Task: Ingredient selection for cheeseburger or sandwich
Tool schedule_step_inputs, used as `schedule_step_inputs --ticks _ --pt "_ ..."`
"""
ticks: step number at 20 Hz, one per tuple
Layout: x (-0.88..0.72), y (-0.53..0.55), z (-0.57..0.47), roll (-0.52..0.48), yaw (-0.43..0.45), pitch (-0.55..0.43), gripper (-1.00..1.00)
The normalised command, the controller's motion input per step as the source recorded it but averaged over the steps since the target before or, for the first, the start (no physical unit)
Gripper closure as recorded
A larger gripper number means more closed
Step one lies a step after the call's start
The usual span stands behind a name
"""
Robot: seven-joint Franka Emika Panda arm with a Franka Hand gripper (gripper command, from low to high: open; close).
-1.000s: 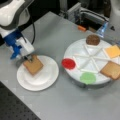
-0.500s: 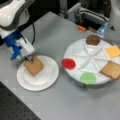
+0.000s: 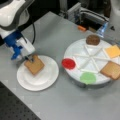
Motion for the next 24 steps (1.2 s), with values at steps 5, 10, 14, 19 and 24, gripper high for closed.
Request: schedule_step_inputs --ticks 5,10,14,19,24 --pt "0.16 -0.06 0.06 -0.063 0.159 0.169 -1.0" --pt "0.17 -0.1 0.04 -0.049 0.176 0.16 -1.0" --pt "0.16 -0.12 0.05 -0.037 0.188 0.162 -1.0" --pt "0.13 -0.08 0.08 -0.058 0.174 0.174 -1.0" --pt "0.07 0.1 0.19 -0.244 0.111 0.199 -1.0"
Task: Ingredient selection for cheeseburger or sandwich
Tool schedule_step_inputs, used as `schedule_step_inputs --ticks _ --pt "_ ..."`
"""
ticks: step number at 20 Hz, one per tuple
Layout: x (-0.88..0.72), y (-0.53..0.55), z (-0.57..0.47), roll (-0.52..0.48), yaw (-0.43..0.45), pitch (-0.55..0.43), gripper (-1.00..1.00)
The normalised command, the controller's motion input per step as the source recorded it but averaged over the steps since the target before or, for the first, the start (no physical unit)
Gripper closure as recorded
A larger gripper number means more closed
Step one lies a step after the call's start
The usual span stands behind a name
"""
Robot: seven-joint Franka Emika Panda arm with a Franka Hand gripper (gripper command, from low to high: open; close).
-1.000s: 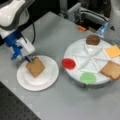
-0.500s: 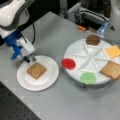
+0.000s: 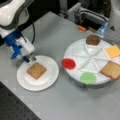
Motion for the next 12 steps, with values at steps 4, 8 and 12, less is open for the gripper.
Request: schedule_step_inputs --ticks 4,8,12 --pt "0.02 0.31 0.28 -0.454 0.037 0.214 -1.0" --pt "-0.02 0.45 0.26 -0.546 -0.001 0.142 -1.0" --pt "-0.16 0.52 0.21 -0.637 -0.057 0.031 -1.0"
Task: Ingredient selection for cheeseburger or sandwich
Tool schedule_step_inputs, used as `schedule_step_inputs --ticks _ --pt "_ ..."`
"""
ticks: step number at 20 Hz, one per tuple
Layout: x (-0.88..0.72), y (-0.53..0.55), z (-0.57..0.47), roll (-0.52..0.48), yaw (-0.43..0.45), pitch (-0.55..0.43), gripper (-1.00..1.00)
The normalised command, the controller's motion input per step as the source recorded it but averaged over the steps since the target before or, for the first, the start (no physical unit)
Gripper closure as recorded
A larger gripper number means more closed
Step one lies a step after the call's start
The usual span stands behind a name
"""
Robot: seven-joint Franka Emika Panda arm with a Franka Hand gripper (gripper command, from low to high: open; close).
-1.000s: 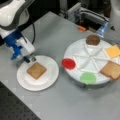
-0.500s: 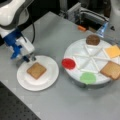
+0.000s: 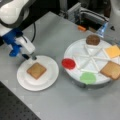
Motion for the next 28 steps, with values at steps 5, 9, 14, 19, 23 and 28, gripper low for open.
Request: schedule_step_inputs --ticks 5,9,14,19,23,28 --pt "-0.37 0.54 0.14 -0.608 -0.055 -0.071 -1.0" --pt "-0.55 0.47 0.18 -0.619 -0.026 -0.15 -1.0" --pt "-0.63 0.47 0.23 -0.568 -0.06 -0.108 -1.0" --pt "-0.65 0.61 0.13 -0.506 -0.108 -0.087 -1.0" --pt "-0.67 0.64 0.05 -0.424 -0.031 -0.107 -1.0" --pt "-0.63 0.39 0.0 -0.296 -0.012 -0.139 -1.0"
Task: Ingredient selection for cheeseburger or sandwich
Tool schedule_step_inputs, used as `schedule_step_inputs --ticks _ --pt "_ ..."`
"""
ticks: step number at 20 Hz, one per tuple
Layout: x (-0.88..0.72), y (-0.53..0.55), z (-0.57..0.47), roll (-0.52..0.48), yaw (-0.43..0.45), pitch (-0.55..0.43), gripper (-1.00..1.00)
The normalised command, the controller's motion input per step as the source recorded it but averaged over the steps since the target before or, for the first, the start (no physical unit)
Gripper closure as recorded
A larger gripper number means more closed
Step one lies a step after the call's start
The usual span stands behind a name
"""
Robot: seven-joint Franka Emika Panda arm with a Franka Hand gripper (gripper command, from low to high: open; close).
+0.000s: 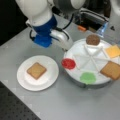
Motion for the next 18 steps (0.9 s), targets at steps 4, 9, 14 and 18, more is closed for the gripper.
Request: schedule_step_inputs --ticks 4,9,14,18 --pt "-0.57 0.24 -0.04 -0.151 -0.102 -0.138 -1.0" --pt "-0.46 0.27 -0.16 -0.255 -0.138 -0.127 -1.0" --pt "-0.38 0.33 -0.21 -0.297 -0.042 -0.188 -1.0" --pt "-0.37 0.23 -0.13 -0.228 0.03 -0.247 -1.0"
